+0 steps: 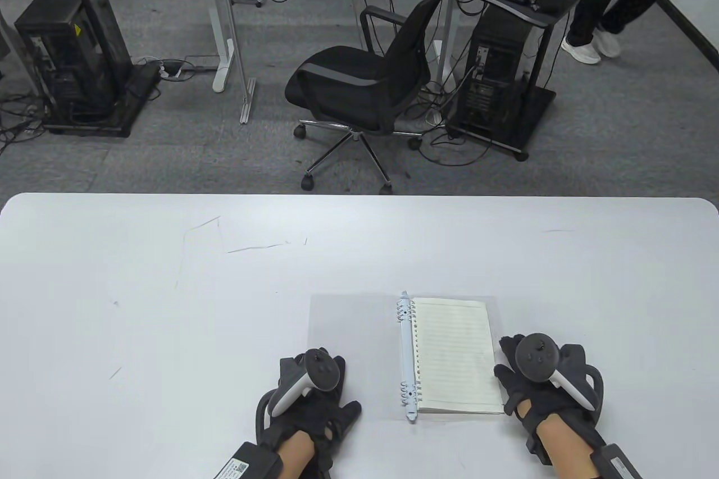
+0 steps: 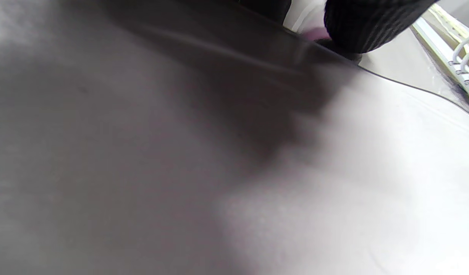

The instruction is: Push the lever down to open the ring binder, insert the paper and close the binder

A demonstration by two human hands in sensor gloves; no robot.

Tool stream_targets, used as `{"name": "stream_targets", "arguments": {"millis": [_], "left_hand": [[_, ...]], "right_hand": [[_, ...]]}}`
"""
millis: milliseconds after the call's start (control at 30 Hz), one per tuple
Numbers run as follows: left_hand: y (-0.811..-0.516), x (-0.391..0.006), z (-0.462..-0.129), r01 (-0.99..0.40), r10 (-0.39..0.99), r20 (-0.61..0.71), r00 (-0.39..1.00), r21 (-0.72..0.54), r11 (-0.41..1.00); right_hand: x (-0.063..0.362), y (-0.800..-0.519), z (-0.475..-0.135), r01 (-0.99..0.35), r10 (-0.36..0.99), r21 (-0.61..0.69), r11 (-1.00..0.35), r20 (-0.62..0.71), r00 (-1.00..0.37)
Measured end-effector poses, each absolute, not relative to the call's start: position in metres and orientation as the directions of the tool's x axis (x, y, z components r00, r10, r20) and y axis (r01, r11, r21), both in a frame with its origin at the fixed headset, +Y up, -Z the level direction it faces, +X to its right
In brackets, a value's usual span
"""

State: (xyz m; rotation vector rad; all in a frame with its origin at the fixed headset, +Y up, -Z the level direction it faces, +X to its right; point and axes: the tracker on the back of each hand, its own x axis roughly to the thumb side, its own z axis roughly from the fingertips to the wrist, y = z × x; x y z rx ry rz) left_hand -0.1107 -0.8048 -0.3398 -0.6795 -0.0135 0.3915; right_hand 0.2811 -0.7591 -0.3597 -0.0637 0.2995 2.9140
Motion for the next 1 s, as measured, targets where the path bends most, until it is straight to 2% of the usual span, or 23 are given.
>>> {"name": "stream_targets", "arguments": {"millis": [100, 233, 333, 500, 600, 667, 733, 1000], "left_hand": [[-0.805, -0.111, -0.34, -0.349, 0.357, -0.114, 0.927, -0.612, 0.71], [-0.805, -0.112, -0.34, -0.353, 0.361, -0.115, 0.925, -0.61, 0.71], [-0.801, -0.117, -0.341, -0.402, 0.406, -0.132, 0.904, -0.587, 0.703], [-0.783, -0.145, -0.345, -0.576, 0.524, -0.241, 0.817, -0.387, 0.72], [-0.782, -0.164, -0.349, -0.575, 0.486, -0.326, 0.811, -0.289, 0.765], [-0.788, -0.174, -0.351, -0.583, 0.478, -0.366, 0.798, -0.269, 0.767], [-0.798, -0.181, -0.353, -0.651, 0.532, -0.403, 0.745, -0.267, 0.71], [-0.806, -0.185, -0.356, -0.748, 0.622, -0.426, 0.657, -0.268, 0.607]], "right_hand": [[0.289, -0.766, -0.359, -0.253, 0.231, 0.261, -0.932, -0.115, -0.966], [0.296, -0.775, -0.358, -0.363, 0.31, 0.425, -0.829, -0.191, -0.931], [0.296, -0.774, -0.36, -0.353, 0.306, 0.401, -0.845, -0.179, -0.935], [0.296, -0.774, -0.36, -0.358, 0.316, 0.408, -0.84, -0.17, -0.933], [0.297, -0.775, -0.361, -0.373, 0.332, 0.417, -0.829, -0.17, -0.928], [0.298, -0.774, -0.361, -0.373, 0.333, 0.42, -0.827, -0.169, -0.928], [0.297, -0.774, -0.361, -0.362, 0.325, 0.426, -0.829, -0.161, -0.932], [0.297, -0.774, -0.361, -0.362, 0.322, 0.428, -0.828, -0.164, -0.932]]}}
